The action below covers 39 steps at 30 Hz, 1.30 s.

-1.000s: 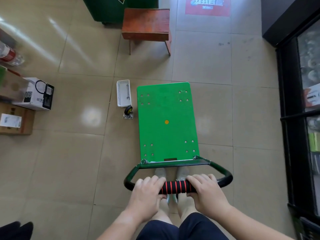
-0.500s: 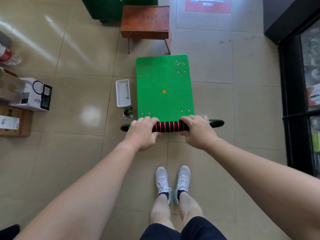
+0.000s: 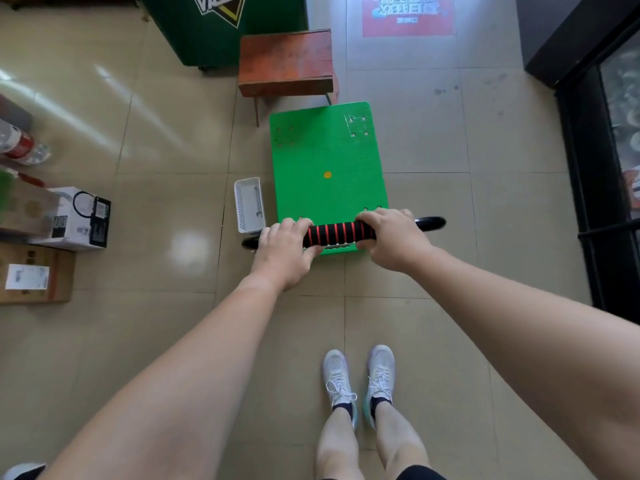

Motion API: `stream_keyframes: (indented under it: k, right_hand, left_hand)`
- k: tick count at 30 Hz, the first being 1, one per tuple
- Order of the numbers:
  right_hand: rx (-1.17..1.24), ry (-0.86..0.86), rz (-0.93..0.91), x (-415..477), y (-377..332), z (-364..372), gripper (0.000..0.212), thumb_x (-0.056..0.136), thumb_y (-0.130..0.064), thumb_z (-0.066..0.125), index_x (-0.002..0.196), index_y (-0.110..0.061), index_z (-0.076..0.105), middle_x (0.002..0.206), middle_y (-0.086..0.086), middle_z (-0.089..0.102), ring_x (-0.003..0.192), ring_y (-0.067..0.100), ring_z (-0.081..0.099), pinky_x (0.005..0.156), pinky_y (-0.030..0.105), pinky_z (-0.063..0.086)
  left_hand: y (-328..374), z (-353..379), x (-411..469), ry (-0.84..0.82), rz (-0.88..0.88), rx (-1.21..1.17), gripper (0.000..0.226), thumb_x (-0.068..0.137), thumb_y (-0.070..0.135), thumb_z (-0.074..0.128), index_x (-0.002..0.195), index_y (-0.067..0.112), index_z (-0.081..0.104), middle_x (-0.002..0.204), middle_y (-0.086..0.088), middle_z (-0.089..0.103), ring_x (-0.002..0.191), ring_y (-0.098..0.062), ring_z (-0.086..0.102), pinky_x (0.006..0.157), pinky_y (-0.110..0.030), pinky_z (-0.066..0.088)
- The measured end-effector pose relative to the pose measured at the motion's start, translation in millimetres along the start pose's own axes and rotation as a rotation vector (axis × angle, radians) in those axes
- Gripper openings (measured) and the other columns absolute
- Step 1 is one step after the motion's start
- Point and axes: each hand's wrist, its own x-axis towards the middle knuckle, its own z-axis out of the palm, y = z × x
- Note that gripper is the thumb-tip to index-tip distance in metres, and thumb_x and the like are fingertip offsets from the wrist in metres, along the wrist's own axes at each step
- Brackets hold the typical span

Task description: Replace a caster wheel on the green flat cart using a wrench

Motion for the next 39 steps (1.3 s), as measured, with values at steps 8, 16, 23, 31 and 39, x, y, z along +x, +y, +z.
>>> stream_keyframes:
  k: [8,16,23,31,39]
  right_hand:
    - [0.022,-0.112,-0.021,-56.0,-0.4,12.8,0.04,0.093,-0.043,0.063,0.13,-0.03,0.054,0.115,-0.006,0.062,0.108,0.02,0.056,0.103,0.04,0.033]
    - [0.049,-0.213,-0.002,-132.2,-6.5,42.7,0.048,0.091,-0.046,0.065,0.134,-0.029,0.053,0.124,-0.005,0.061,0.115,0.021,0.053,0.104,0.038,0.032]
    - [0.057,-0.225,0.022,-168.6,-12.9,55.1,0.045,0.091,-0.044,0.064,0.133,-0.03,0.053,0.122,-0.006,0.06,0.115,0.021,0.052,0.102,0.036,0.03]
    - [0.061,-0.267,0.024,-195.6,-16.9,65.9,0.039,0.092,-0.042,0.061,0.129,-0.033,0.051,0.121,-0.009,0.058,0.114,0.017,0.05,0.097,0.034,0.029]
    - [0.206,-0.287,0.157,-207.2,-20.1,32.5,0.069,0.088,-0.056,0.064,0.149,-0.036,0.037,0.147,-0.011,0.042,0.14,0.018,0.033,0.12,0.041,0.019]
  left_hand:
    - [-1.8,23.8,-58.7,-0.046,0.057,-0.106,0.048,0.101,0.036,0.061,0.145,0.022,0.048,0.128,-0.003,0.055,0.122,-0.026,0.049,0.115,-0.041,0.024]
    - [1.4,61.3,-135.1,-0.13,0.052,-0.147,0.044,0.099,0.038,0.063,0.14,0.024,0.052,0.129,0.006,0.056,0.122,-0.021,0.05,0.112,-0.037,0.024]
    - [10.9,72.8,-169.3,-0.178,0.032,-0.109,0.044,0.102,0.038,0.057,0.144,0.028,0.045,0.134,0.011,0.05,0.125,-0.016,0.046,0.114,-0.036,0.023]
    - [23.1,79.2,-196.4,-0.211,0.009,-0.013,0.045,0.105,0.042,0.049,0.147,0.032,0.036,0.137,0.013,0.045,0.126,-0.014,0.043,0.118,-0.037,0.023]
    - [28.7,59.9,-202.9,-0.343,-0.006,0.152,0.078,0.1,0.052,0.055,0.162,0.025,0.015,0.154,0.003,0.033,0.147,-0.023,0.032,0.127,-0.051,0.01]
